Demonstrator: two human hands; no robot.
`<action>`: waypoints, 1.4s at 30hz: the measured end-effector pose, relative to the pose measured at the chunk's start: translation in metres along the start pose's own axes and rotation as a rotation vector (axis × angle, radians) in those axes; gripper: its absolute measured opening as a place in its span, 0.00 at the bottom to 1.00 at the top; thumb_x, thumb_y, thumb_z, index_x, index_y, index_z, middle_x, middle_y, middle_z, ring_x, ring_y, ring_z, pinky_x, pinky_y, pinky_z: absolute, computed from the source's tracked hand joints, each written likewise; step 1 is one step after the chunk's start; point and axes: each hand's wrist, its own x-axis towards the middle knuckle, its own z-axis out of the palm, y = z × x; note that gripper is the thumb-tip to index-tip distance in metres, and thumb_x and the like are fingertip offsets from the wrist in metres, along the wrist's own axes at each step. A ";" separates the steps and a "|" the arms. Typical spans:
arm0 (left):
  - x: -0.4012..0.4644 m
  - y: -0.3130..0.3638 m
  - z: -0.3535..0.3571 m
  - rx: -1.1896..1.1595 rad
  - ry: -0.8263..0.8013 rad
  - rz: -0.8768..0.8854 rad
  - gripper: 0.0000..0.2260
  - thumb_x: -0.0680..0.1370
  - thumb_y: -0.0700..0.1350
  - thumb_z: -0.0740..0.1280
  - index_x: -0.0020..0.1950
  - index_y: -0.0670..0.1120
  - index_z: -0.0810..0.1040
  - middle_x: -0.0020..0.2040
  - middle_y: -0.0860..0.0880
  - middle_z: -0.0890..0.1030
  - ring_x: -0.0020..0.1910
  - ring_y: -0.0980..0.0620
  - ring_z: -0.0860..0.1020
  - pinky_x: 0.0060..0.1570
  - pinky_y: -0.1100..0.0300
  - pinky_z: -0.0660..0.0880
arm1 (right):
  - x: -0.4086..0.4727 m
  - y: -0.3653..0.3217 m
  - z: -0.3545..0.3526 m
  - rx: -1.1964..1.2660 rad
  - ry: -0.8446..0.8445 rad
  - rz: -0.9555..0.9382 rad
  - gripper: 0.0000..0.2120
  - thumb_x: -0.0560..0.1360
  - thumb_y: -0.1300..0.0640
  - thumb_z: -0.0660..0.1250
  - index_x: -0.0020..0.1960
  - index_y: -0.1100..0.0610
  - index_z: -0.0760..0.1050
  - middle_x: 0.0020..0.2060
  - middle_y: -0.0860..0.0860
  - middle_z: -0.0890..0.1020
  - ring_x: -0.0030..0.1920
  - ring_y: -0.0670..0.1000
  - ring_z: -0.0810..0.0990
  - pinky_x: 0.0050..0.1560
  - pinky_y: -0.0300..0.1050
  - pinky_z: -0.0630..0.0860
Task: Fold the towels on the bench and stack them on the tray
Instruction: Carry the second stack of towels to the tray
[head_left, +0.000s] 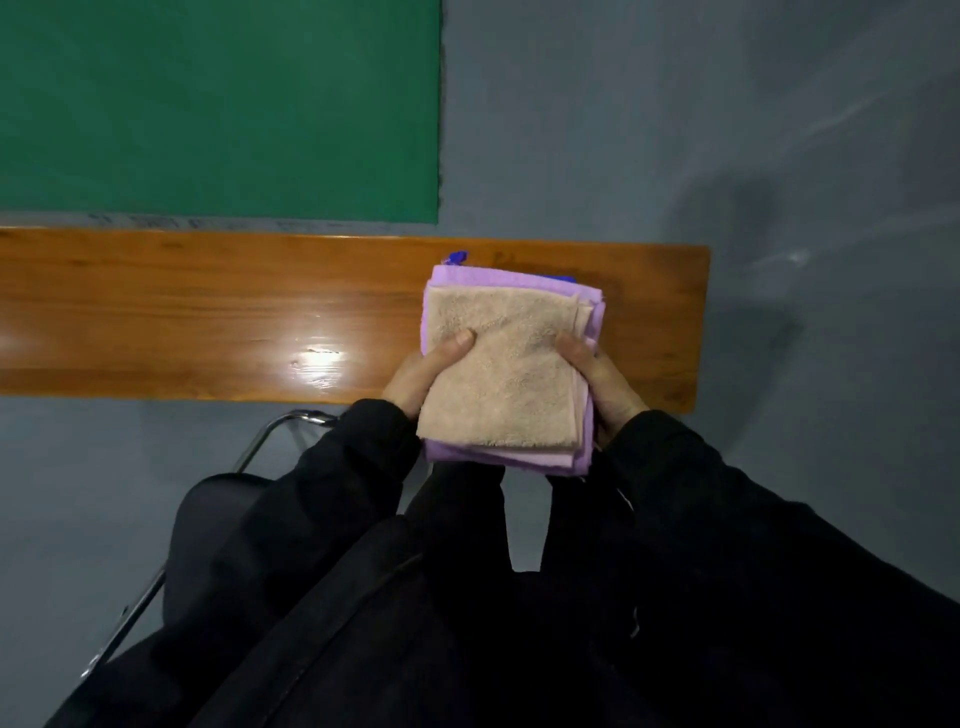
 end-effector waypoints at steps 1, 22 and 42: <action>-0.015 0.003 0.003 -0.008 0.003 0.023 0.39 0.63 0.59 0.81 0.68 0.42 0.77 0.64 0.38 0.81 0.62 0.37 0.81 0.64 0.39 0.76 | -0.012 -0.006 0.004 -0.037 -0.031 -0.017 0.34 0.73 0.47 0.76 0.75 0.56 0.70 0.66 0.62 0.80 0.66 0.65 0.79 0.69 0.69 0.72; -0.361 -0.164 0.121 -0.886 0.532 0.755 0.20 0.76 0.52 0.68 0.64 0.43 0.79 0.57 0.40 0.85 0.51 0.44 0.85 0.49 0.52 0.84 | -0.235 -0.014 0.125 -0.903 -0.905 -0.060 0.35 0.76 0.35 0.71 0.77 0.50 0.68 0.70 0.57 0.78 0.69 0.62 0.77 0.72 0.67 0.68; -0.539 -0.774 0.272 -1.849 1.276 0.925 0.20 0.80 0.56 0.67 0.66 0.45 0.80 0.58 0.42 0.85 0.57 0.42 0.84 0.61 0.47 0.78 | -0.566 0.513 0.002 -1.700 -1.596 0.688 0.31 0.76 0.41 0.70 0.73 0.56 0.72 0.66 0.59 0.81 0.66 0.62 0.80 0.72 0.63 0.71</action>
